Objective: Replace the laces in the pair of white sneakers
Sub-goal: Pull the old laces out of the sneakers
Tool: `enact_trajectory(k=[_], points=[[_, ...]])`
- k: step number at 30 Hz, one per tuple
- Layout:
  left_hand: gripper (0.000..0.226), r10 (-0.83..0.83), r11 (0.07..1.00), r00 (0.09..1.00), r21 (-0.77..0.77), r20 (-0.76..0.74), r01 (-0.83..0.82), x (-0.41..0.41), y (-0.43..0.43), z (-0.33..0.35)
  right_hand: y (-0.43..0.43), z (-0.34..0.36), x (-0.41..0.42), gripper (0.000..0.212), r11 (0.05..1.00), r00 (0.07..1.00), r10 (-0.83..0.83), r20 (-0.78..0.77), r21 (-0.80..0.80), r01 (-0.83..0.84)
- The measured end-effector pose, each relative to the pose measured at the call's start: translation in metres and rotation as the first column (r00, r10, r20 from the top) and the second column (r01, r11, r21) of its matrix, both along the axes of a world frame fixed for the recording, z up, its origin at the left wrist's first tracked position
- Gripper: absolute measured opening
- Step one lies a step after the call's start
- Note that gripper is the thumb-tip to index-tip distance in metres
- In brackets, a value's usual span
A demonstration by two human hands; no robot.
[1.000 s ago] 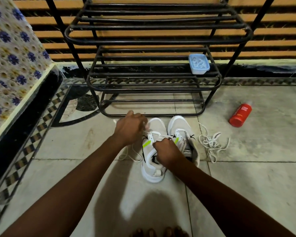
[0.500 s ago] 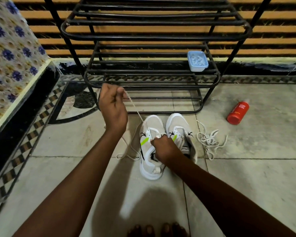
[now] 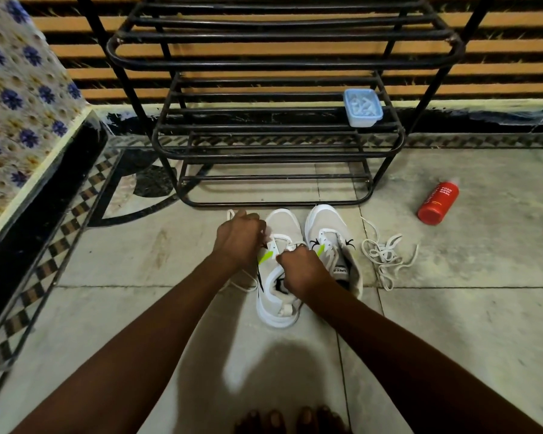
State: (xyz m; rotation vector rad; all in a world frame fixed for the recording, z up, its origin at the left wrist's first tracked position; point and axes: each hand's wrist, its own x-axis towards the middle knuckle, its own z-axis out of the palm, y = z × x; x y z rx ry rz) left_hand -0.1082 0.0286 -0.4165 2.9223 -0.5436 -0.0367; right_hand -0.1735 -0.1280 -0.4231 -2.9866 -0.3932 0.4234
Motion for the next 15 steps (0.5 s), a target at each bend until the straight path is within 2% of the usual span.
enact_trajectory(k=[2,4,6,8,11,12,13,14,15], points=[[0.008,-0.020,0.997,0.996,-0.068,0.081,0.026,-0.001,0.001,0.006,0.000,0.000,0.000,0.032,1.000,1.000,-0.006,-0.005,-0.003,0.006],[0.013,0.017,0.979,0.984,-0.201,0.178,0.019,-0.005,0.001,0.016,-0.001,-0.001,0.001,0.035,1.000,1.000,-0.018,-0.018,0.007,0.018],[0.019,0.177,0.893,0.942,-0.448,0.285,-0.032,-0.010,0.002,0.030,-0.001,-0.001,0.001,0.038,0.999,0.999,-0.027,-0.025,0.022,0.027],[0.019,0.298,0.762,0.885,-0.647,0.358,0.004,-0.011,0.003,0.045,-0.001,-0.001,0.000,0.040,0.998,0.998,-0.044,-0.035,0.048,0.045],[0.020,0.291,0.730,0.861,-0.678,0.418,0.082,-0.022,-0.002,0.049,-0.002,-0.003,-0.001,0.044,0.996,0.997,-0.050,-0.057,0.073,0.054],[0.021,0.315,0.707,0.868,-0.705,0.385,0.056,-0.025,-0.004,0.045,-0.003,-0.003,-0.001,0.046,0.995,0.997,-0.054,-0.059,0.080,0.059],[0.022,0.359,0.644,0.884,-0.765,0.299,-0.002,-0.027,-0.004,0.038,-0.003,-0.003,-0.001,0.046,0.995,0.997,-0.053,-0.062,0.084,0.058],[0.023,0.396,0.521,0.905,-0.850,0.158,-0.079,-0.028,-0.004,0.032,-0.003,-0.002,0.000,0.047,0.995,0.997,-0.049,-0.065,0.083,0.054],[0.025,0.385,0.353,0.923,-0.922,-0.012,-0.159,-0.027,-0.004,0.026,-0.002,-0.002,0.000,0.047,0.995,0.997,-0.048,-0.066,0.079,0.053]])
